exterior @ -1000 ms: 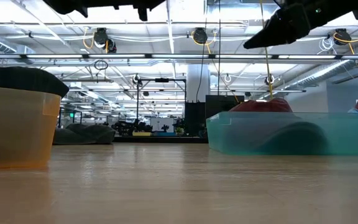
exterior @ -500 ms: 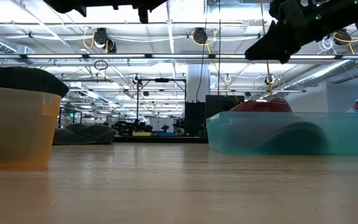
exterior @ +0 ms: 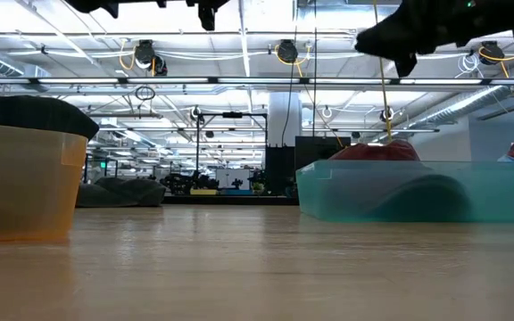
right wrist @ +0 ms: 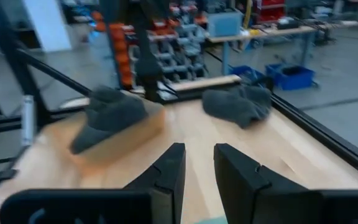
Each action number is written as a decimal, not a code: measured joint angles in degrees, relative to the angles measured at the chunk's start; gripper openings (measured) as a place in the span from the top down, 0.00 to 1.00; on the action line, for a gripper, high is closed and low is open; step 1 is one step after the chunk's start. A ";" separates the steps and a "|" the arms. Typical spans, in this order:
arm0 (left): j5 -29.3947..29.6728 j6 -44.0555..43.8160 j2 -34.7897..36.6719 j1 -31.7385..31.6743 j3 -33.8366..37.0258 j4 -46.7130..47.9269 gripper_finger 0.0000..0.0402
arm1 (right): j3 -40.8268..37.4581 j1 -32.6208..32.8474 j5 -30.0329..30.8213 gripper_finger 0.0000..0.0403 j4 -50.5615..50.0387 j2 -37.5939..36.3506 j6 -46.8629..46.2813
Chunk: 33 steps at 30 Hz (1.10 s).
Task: Pick & Place hat
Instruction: Put the red cap into the blue bin
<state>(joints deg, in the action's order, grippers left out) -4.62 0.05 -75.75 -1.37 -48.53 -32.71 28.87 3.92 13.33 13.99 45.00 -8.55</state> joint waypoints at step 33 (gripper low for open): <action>7.16 -3.65 -6.34 0.66 -3.64 1.47 0.82 | -0.39 0.44 10.44 0.82 -22.16 -7.69 -1.21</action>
<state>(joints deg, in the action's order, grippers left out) 2.54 -3.60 -82.09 -0.71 -52.17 -31.24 28.48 4.36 23.77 -8.16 37.31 -9.75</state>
